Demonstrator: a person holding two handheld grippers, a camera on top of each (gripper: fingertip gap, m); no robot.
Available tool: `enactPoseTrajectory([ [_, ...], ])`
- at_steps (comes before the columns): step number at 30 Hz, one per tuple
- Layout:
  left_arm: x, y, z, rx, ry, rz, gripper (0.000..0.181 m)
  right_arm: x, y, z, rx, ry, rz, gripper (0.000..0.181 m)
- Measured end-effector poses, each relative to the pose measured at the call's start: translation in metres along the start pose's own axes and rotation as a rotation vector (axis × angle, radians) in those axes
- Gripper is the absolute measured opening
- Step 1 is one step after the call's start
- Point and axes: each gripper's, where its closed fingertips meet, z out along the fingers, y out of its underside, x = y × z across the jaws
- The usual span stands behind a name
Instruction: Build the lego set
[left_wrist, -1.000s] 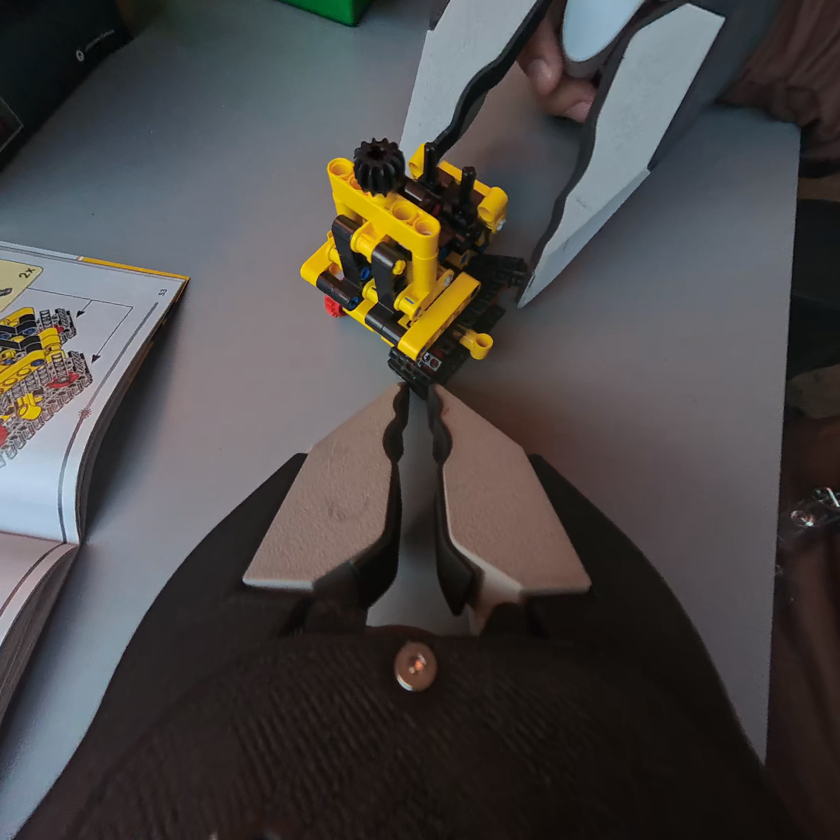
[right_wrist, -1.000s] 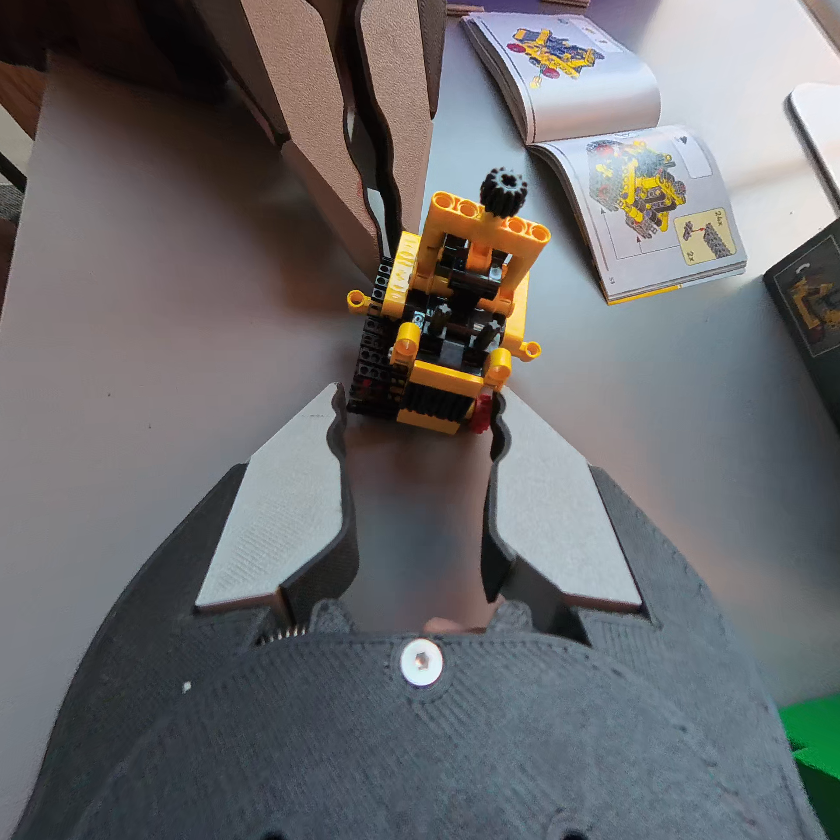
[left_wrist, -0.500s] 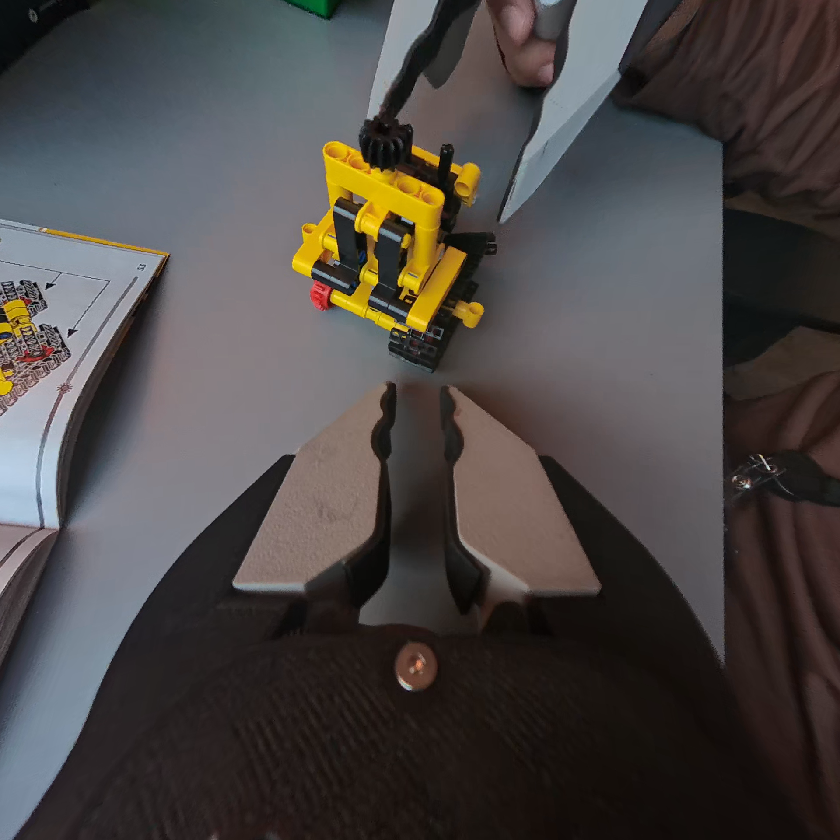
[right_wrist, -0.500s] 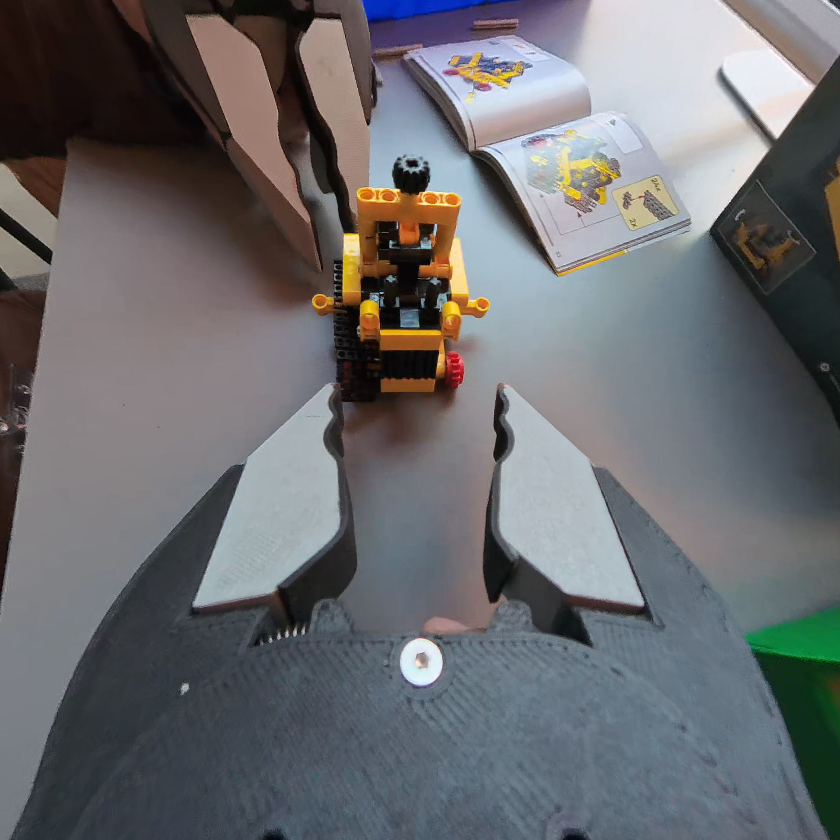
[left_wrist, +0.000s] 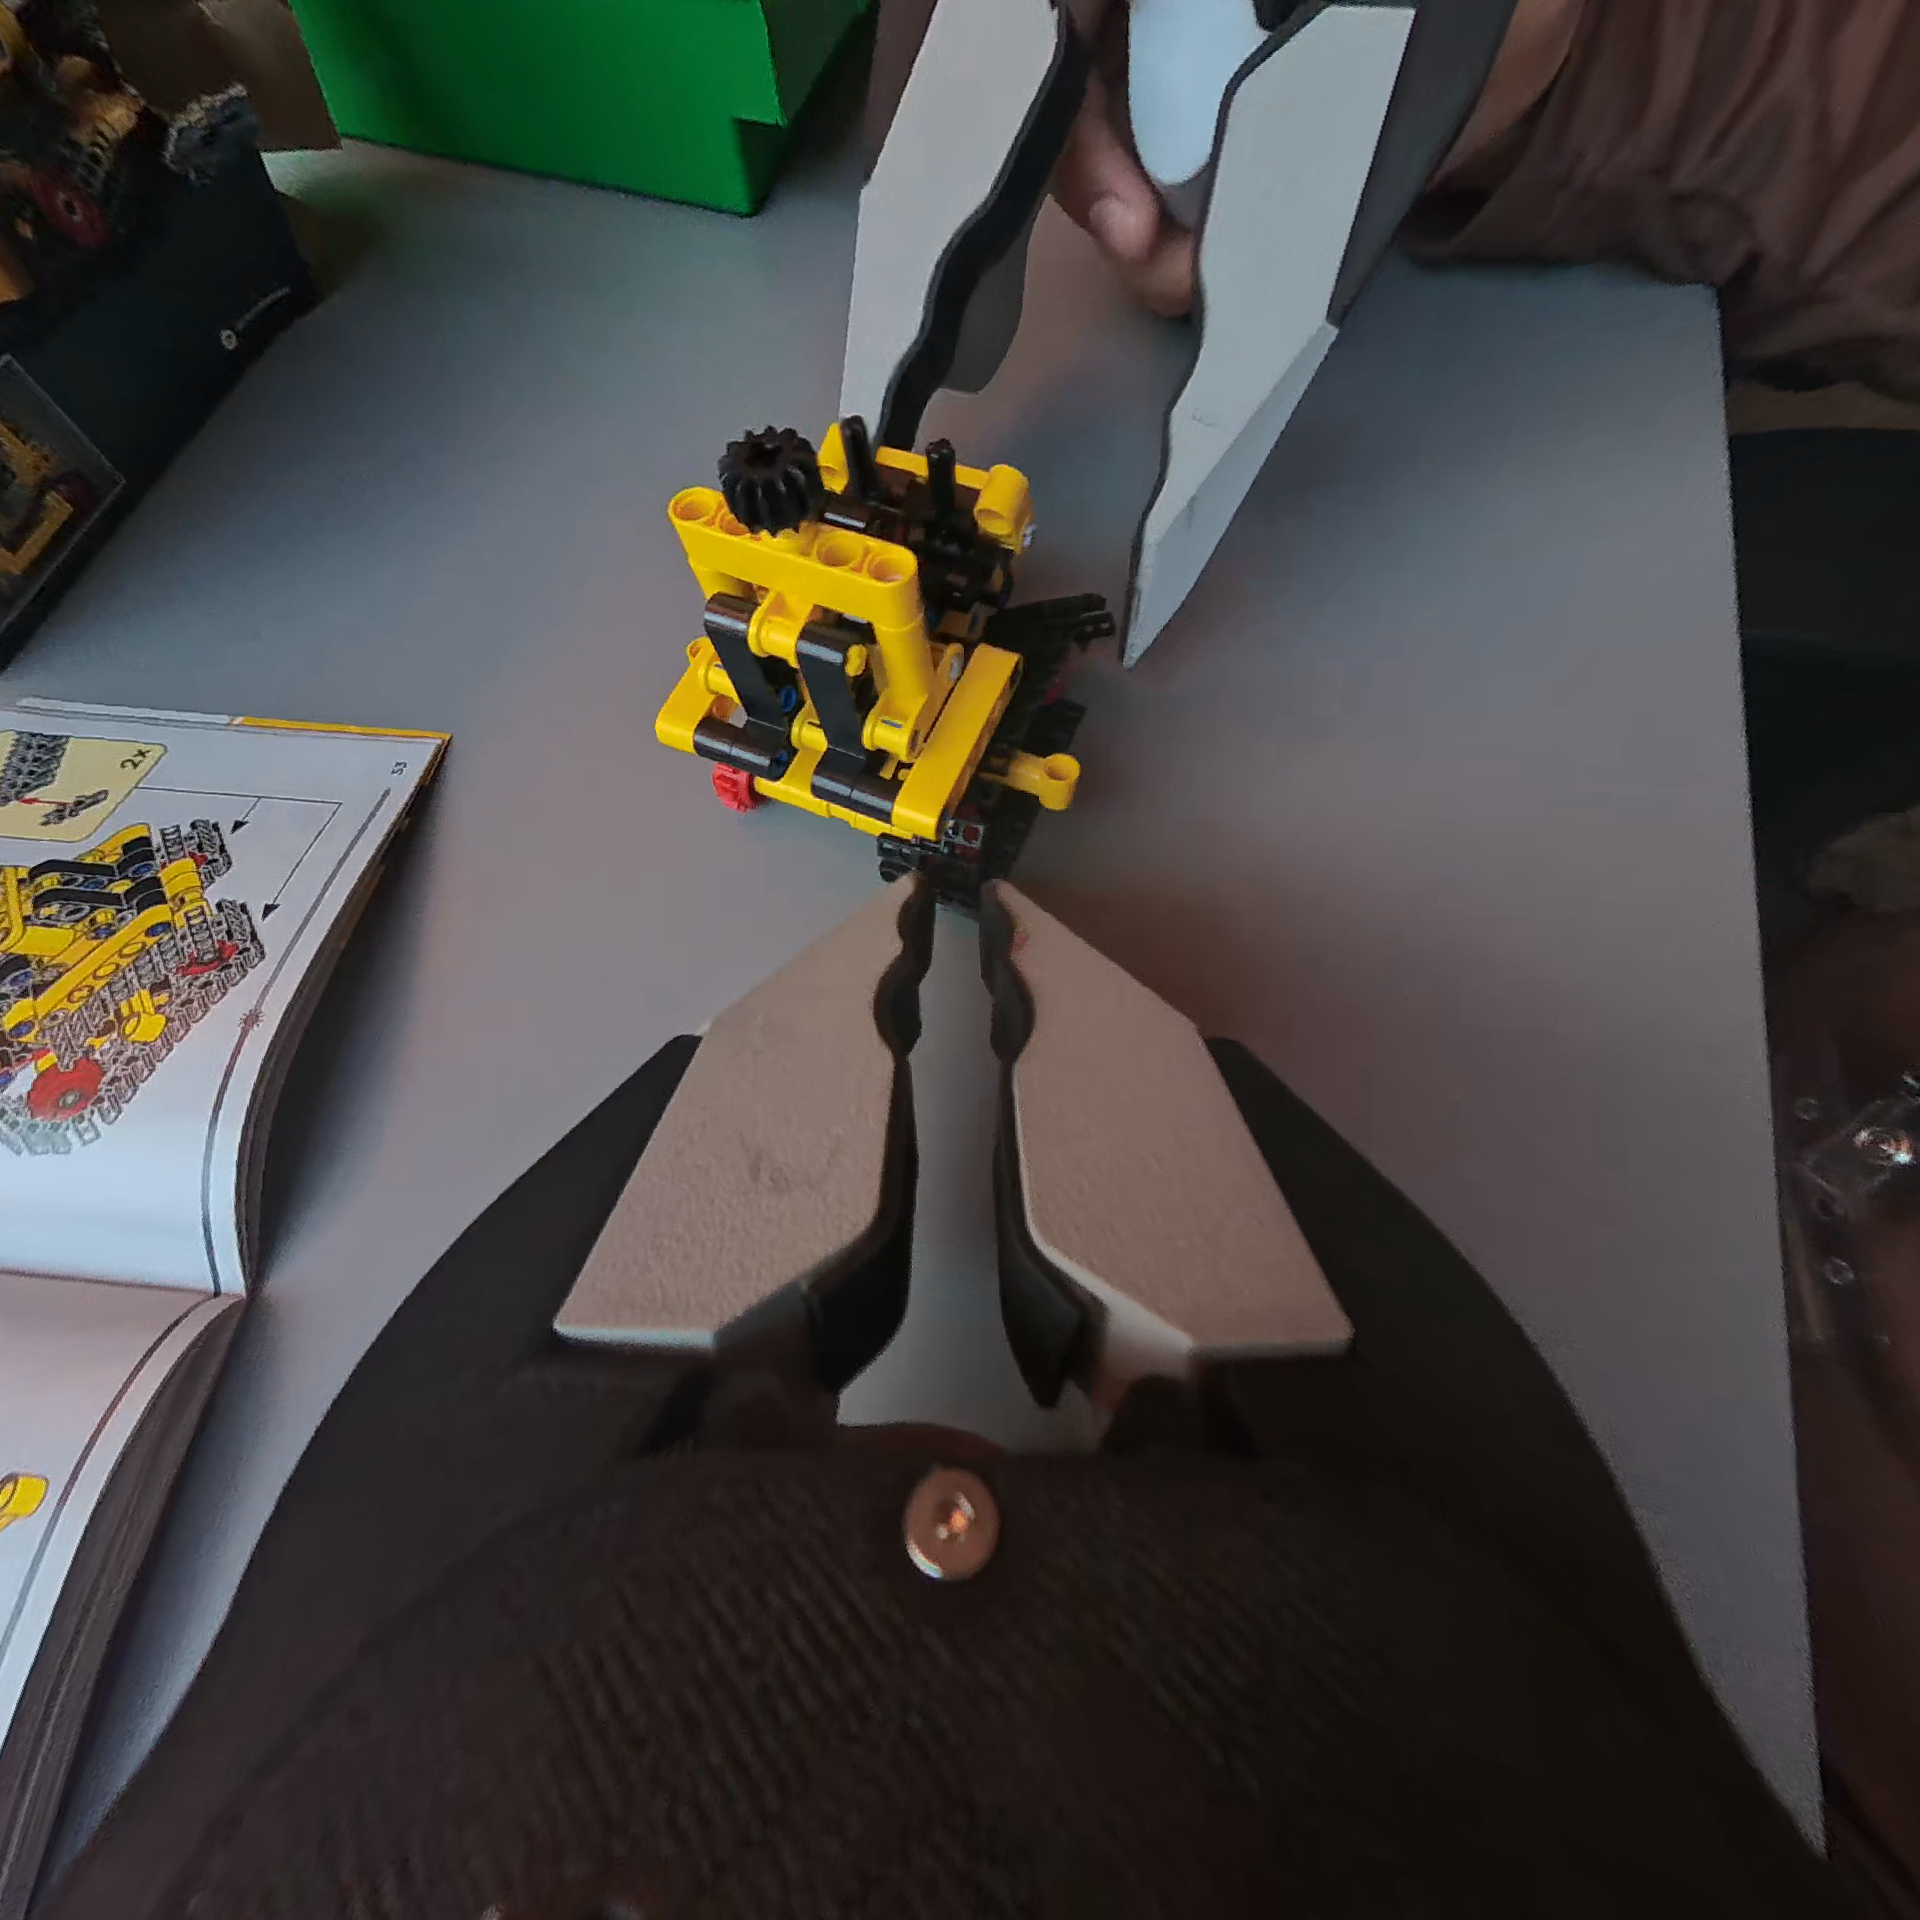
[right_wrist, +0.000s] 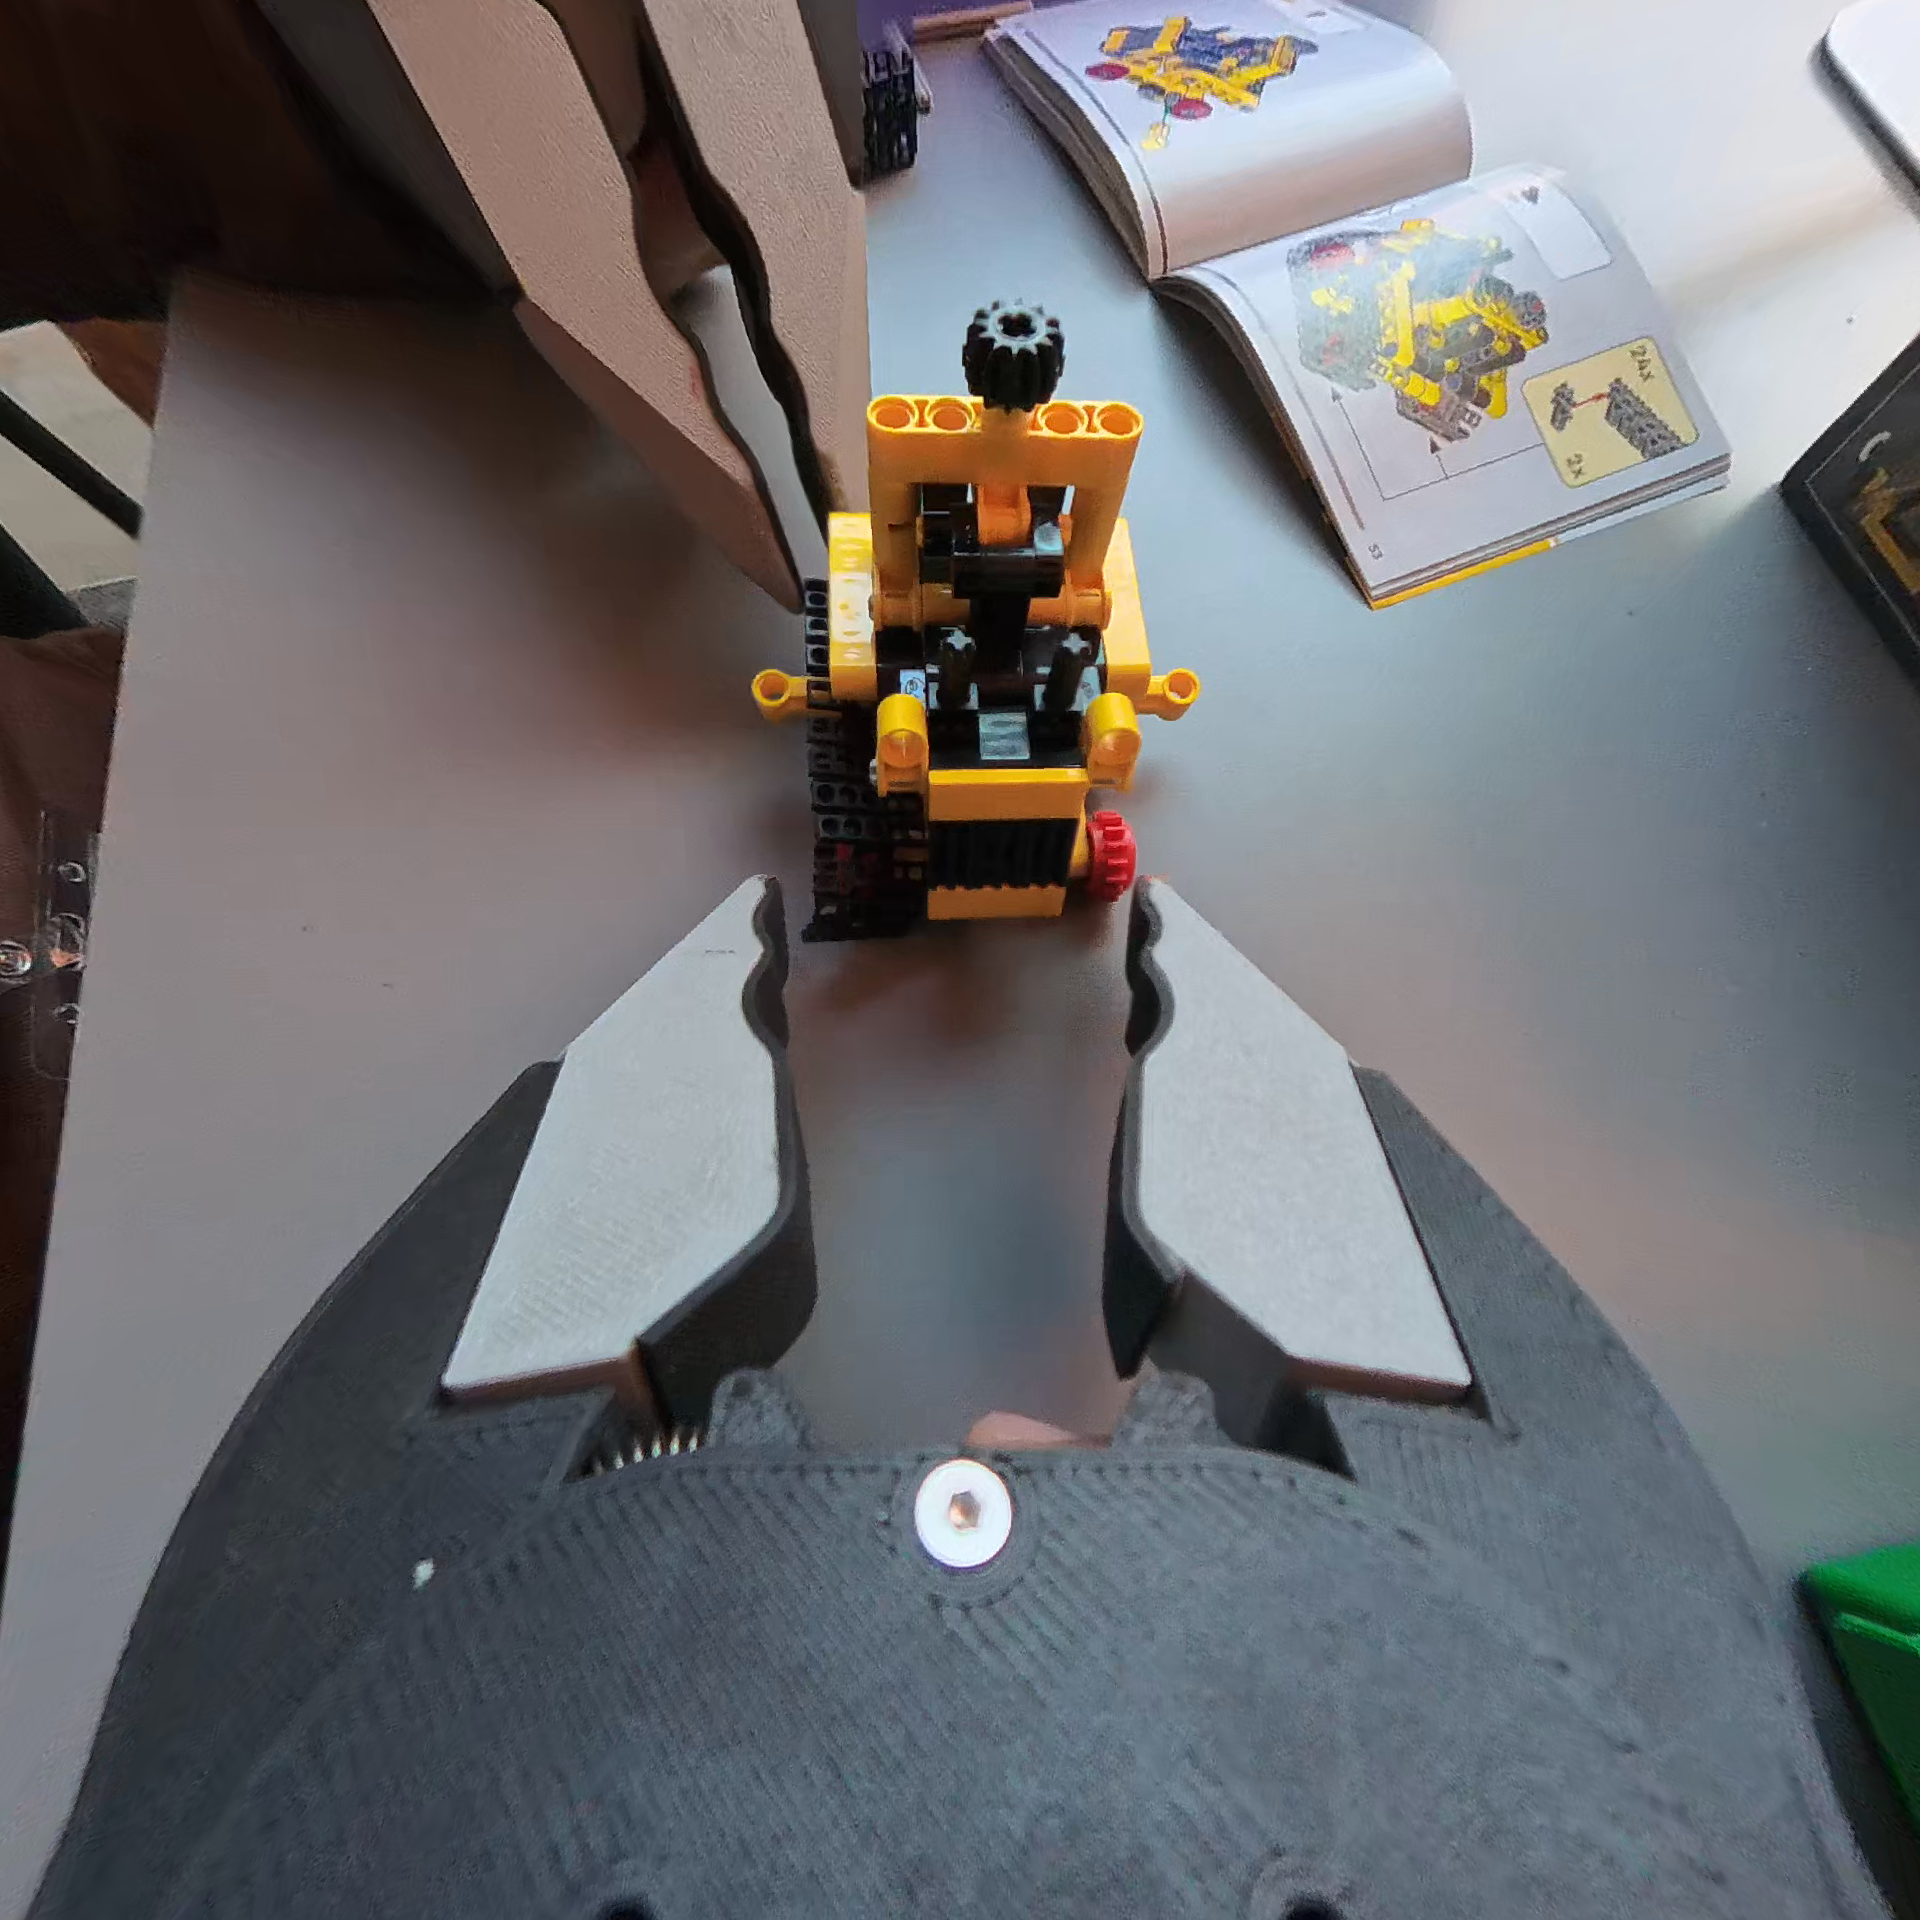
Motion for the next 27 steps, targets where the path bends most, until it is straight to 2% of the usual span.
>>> enactPoseTrajectory([
  [3, 0.003, -0.001, -0.001, 0.009, 0.013, 0.016, 0.0, 0.005, 0.002, 0.004, -0.025, 0.037, -0.012, 0.056],
  [10, 0.0, 0.005, 0.0, -0.026, 0.025, -0.039, 0.0, 0.004, -0.007, 0.004, 0.001, 0.098, -0.092, 0.055],
  [13, -0.007, 0.018, 0.002, -0.103, -0.003, -0.05, 0.0, 0.006, -0.006, 0.005, -0.002, 0.093, -0.071, 0.055],
  [18, -0.002, 0.017, 0.001, -0.092, 0.037, -0.044, 0.0, 0.01, -0.005, 0.008, -0.02, 0.106, -0.043, 0.055],
  [20, -0.001, 0.015, 0.0, -0.073, 0.037, -0.041, 0.027, 0.008, -0.007, 0.009, -0.015, 0.116, -0.068, 0.055],
  [21, -0.002, 0.013, -0.001, -0.061, 0.029, -0.04, 0.03, 0.008, -0.007, 0.009, -0.014, 0.12, -0.076, 0.055],
  [23, -0.006, 0.009, -0.002, -0.035, -0.001, -0.04, 0.028, 0.007, -0.007, 0.009, -0.01, 0.116, -0.074, 0.055],
  [27, -0.01, 0.002, 0.001, -0.017, -0.07, 0.009, 0.011, 0.003, -0.01, 0.008, 0.01, 0.077, -0.056, 0.055],
])
